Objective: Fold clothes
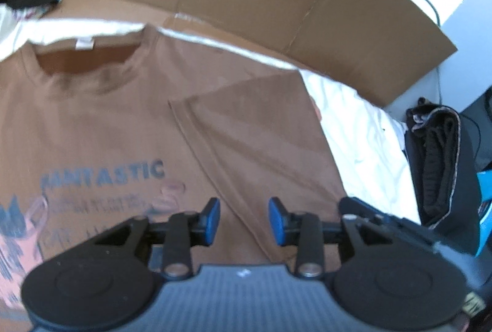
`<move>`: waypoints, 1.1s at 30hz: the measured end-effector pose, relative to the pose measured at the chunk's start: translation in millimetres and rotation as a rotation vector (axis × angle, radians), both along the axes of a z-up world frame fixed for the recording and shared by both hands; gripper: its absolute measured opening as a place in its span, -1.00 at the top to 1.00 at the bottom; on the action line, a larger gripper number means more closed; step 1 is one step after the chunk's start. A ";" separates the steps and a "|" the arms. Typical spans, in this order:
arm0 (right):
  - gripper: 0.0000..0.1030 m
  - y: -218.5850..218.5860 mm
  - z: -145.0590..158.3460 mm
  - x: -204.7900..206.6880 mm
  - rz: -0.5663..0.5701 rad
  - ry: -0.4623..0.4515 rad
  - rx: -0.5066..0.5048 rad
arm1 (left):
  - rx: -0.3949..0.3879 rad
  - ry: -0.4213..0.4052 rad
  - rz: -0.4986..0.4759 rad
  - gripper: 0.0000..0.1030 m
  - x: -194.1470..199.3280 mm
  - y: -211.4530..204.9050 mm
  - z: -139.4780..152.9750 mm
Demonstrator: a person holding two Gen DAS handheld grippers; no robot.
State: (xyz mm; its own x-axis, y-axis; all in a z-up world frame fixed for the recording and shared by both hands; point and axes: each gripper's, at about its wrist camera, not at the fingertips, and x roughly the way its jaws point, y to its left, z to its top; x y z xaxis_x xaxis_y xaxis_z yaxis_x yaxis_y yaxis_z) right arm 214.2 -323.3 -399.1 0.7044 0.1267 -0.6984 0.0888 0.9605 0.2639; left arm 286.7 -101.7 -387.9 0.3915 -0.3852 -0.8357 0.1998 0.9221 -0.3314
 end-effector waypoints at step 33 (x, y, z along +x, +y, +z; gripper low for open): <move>0.84 -3.4 -3.0 -2.1 -0.025 0.004 -0.002 | -0.046 -0.001 -0.058 0.95 3.6 -18.9 9.8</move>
